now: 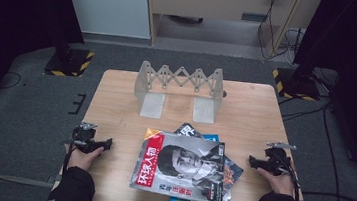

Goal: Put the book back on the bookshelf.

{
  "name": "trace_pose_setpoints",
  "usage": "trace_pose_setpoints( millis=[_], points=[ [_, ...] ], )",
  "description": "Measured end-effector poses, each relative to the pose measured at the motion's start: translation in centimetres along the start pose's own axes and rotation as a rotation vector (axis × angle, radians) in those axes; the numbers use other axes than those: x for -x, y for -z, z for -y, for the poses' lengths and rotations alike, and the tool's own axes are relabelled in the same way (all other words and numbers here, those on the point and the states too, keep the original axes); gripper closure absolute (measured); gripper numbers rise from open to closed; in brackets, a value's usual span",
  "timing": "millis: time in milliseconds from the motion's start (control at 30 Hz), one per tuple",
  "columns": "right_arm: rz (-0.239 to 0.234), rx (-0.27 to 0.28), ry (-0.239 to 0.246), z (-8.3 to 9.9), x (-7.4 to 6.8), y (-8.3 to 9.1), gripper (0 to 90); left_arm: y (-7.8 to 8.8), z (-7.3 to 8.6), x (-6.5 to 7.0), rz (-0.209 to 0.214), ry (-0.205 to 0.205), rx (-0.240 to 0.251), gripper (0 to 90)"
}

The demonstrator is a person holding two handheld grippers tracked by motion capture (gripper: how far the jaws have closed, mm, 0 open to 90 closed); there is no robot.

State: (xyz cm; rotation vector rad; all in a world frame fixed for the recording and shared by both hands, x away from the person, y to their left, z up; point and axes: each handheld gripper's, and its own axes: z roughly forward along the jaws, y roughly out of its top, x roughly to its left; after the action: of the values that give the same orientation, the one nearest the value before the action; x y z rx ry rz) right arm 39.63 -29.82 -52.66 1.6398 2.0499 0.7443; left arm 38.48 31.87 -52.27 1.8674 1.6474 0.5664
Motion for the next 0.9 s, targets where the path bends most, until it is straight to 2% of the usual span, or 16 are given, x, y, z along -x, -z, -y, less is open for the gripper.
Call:
trace_pose_setpoints(
  millis=[100, 233, 300, 367, 467, 667, 733, 900],
  points=[
    [-0.02, 0.039, -0.024, -0.5, -0.5, 0.9, 9.4, 0.9, -0.4, 0.1, 0.025, 0.038, 0.042, 13.3],
    [-0.029, 0.05, -0.034, -0.9, -0.9, 1.4, 9.3, 2.1, -0.7, 0.4, 0.072, 0.072, 0.094, 13.7],
    [-0.046, 0.081, -0.05, -1.3, -1.3, 1.9, 9.5, 2.5, -0.7, 0.5, 0.087, 0.071, 0.11, 13.9],
    [-0.055, 0.082, -0.061, -1.4, -1.5, 2.1, 9.4, 2.9, -0.8, 0.7, 0.096, 0.069, 0.129, 14.0],
    [-0.065, 0.094, -0.05, -1.7, -1.9, 2.5, 9.3, 3.5, -1.0, 1.2, 0.112, 0.058, 0.148, 13.7],
    [-0.091, 0.144, -0.06, -1.9, -2.7, 4.0, 9.3, 4.5, -0.8, 2.2, 0.18, 0.05, 0.184, 13.8],
    [-0.104, 0.161, -0.066, -2.2, -2.9, 4.6, 7.8, 4.9, -0.9, 2.7, 0.197, 0.036, 0.195, 13.8],
    [-0.13, 0.195, -0.067, -2.4, -3.3, 5.7, 7.8, 5.7, -0.6, 3.9, 0.237, 0.023, 0.196, 14.4]
  ],
)
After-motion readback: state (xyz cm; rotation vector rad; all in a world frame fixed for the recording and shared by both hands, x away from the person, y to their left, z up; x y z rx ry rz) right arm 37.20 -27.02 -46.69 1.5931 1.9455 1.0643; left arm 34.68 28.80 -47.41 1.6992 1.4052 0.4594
